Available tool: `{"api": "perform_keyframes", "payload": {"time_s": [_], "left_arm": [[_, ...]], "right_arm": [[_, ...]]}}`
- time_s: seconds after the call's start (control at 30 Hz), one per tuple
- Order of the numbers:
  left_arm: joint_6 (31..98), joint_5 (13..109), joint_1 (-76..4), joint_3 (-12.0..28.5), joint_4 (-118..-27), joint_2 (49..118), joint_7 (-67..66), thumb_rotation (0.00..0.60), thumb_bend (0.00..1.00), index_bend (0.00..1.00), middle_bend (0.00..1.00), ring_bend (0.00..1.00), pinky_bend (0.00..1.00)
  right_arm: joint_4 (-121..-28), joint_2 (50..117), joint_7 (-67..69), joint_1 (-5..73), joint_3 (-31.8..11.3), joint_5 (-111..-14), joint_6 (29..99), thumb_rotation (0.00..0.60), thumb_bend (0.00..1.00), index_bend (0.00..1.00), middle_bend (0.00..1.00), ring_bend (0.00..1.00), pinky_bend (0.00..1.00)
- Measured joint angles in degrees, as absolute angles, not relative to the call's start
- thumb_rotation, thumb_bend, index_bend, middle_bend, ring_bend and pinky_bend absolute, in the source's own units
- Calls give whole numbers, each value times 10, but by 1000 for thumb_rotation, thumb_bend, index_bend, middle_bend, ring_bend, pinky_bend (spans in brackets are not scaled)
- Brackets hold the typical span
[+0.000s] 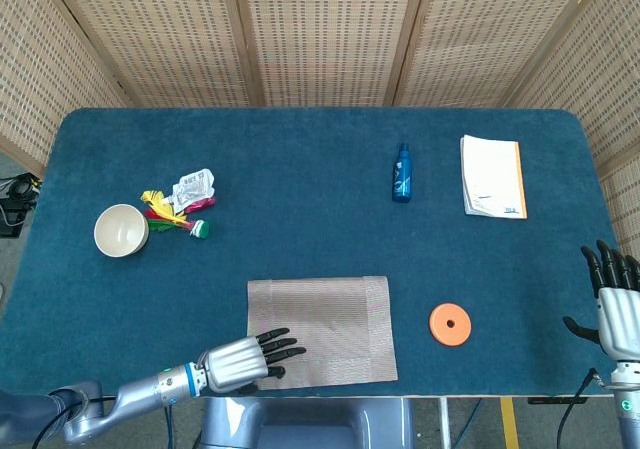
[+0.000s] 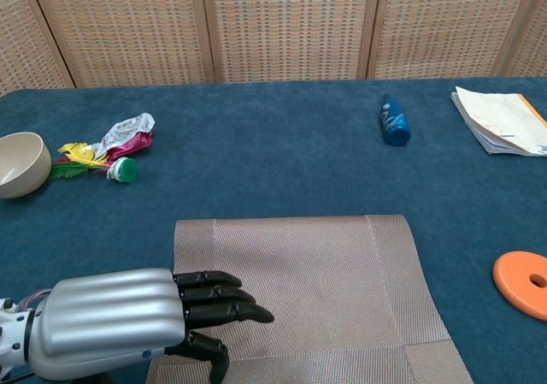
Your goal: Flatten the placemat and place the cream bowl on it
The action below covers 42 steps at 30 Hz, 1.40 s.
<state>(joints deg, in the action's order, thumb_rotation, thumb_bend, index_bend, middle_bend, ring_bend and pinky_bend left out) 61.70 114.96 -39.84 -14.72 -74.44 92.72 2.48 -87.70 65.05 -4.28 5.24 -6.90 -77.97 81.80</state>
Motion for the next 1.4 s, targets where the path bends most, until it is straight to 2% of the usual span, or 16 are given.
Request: {"api": "perform_keyframes", "payload": {"time_s": [0.17, 0.37, 0.67, 0.83, 1.1, 1.23, 1.4], "left_arm": [[612, 1141, -401, -146, -747, 930, 16, 600, 320, 378, 0, 0, 0], [604, 1130, -402, -146, -744, 935, 8, 600, 444, 408, 0, 0, 0], [580, 1105, -403, -144, -754, 936, -15, 600, 463, 558, 0, 0, 0], [580, 1093, -401, -138, -756, 940, -20, 600, 536, 698, 0, 0, 0], [589, 1082, -400, -129, -763, 942, -20, 600, 600, 805, 0, 0, 0], [601, 1073, -402, -111, -773, 938, -18, 600, 604, 822, 0, 0, 0], [604, 1037, -411, -60, -789, 932, -16, 600, 609, 840, 0, 0, 0]], "right_arm": [[-878, 650, -43, 52, -69, -780, 818, 600, 0, 0, 0, 0, 0], [-879, 649, -42, 52, -68, -781, 818, 600, 0, 0, 0, 0, 0], [-880, 648, -37, 51, -69, -781, 819, 600, 0, 0, 0, 0, 0], [-880, 646, -34, 51, -69, -780, 819, 600, 0, 0, 0, 0, 0], [-879, 646, -33, 51, -69, -781, 819, 600, 0, 0, 0, 0, 0], [-879, 647, -33, 51, -69, -781, 819, 600, 0, 0, 0, 0, 0], [-879, 647, -35, 51, -69, -781, 819, 600, 0, 0, 0, 0, 0]]}}
